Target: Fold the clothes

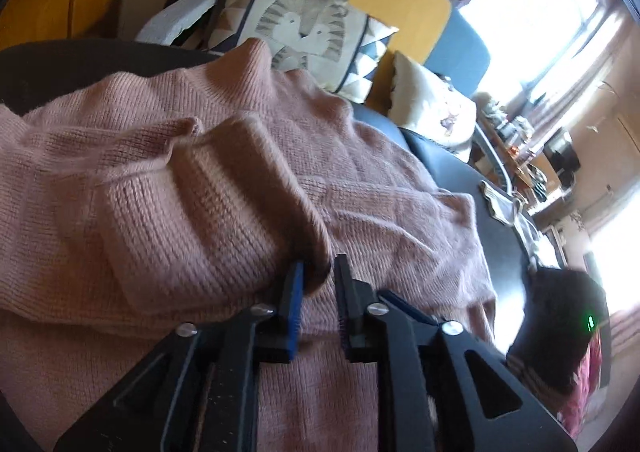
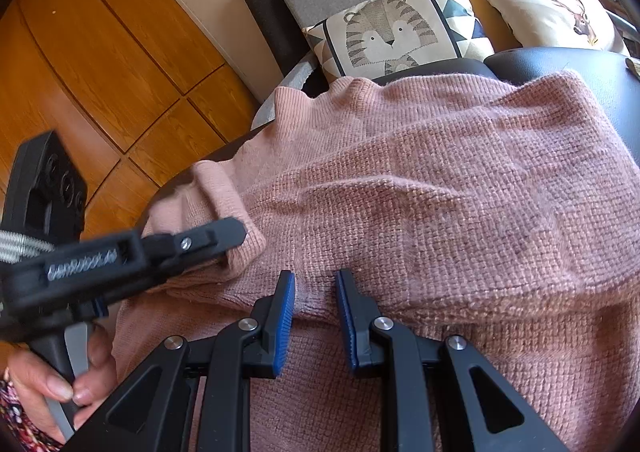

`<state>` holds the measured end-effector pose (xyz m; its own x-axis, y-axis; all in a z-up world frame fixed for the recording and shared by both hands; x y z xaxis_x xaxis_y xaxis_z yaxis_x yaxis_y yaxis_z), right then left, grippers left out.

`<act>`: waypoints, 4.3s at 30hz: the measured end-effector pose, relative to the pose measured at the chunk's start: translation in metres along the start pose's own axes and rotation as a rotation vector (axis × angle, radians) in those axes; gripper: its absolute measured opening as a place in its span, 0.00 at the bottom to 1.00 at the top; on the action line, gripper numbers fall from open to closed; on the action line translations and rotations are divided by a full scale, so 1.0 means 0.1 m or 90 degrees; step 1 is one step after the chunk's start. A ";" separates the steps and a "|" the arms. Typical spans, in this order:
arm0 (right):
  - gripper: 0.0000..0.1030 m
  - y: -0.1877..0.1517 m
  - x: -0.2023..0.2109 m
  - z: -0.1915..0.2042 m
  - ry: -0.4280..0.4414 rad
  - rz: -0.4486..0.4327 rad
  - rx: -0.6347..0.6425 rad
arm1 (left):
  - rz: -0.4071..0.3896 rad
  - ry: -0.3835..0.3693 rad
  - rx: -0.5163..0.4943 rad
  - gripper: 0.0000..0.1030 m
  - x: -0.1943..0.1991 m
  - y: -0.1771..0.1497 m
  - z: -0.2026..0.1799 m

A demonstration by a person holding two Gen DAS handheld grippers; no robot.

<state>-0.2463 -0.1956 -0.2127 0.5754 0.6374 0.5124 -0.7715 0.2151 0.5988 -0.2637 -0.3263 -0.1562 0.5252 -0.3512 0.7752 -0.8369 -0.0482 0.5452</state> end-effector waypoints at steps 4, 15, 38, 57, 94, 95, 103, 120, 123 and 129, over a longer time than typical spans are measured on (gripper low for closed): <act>0.20 0.00 0.01 -0.01 0.000 0.001 0.001 | -0.028 -0.023 -0.041 0.22 0.20 -0.03 -0.08; 0.20 -0.01 0.01 0.02 -0.019 0.004 0.015 | -0.185 0.223 0.112 0.22 0.80 0.12 1.42; 0.26 0.71 -0.88 0.87 -0.174 0.232 0.411 | -0.148 0.193 0.215 0.21 0.50 0.02 2.18; 0.13 0.17 0.49 -0.33 -0.113 -0.051 -0.177 | -0.150 0.175 0.226 0.21 0.52 0.01 2.21; 0.22 0.42 -0.54 0.19 -0.303 0.044 0.235 | -0.147 0.233 0.202 0.16 0.52 0.00 2.18; 0.22 0.41 -0.56 0.21 -0.315 0.044 0.246 | -0.145 0.243 0.197 0.16 0.52 0.01 2.17; 0.22 0.39 -0.51 0.25 -0.332 0.037 0.261 | -0.173 0.293 0.145 0.16 0.72 0.28 1.68; 0.22 0.40 -0.49 0.23 -0.312 0.026 0.249 | -0.087 0.299 -0.028 0.23 -0.01 0.48 1.39; 0.22 0.40 -0.49 0.23 -0.309 0.026 0.249 | -0.088 0.321 0.033 0.23 0.12 0.51 1.88; 0.23 0.39 -0.49 0.22 -0.302 0.030 0.253 | -0.109 0.346 0.049 0.21 0.26 0.40 2.21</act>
<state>-0.2987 -0.2347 -0.2004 0.6717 0.2221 0.7067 -0.6911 -0.1556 0.7058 -0.3170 -0.5439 -0.1846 0.6408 0.1975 0.7418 -0.7314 -0.1367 0.6682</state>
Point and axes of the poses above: each gripper's, at about its wrist camera, not at the fingertips, and x roughly against the way its jaws point, z to its left, y to its top, the point moved 7 cm from there along -x, roughly the way its jaws point, and after that the axes turned 10 degrees about y, right-handed, at the moved point
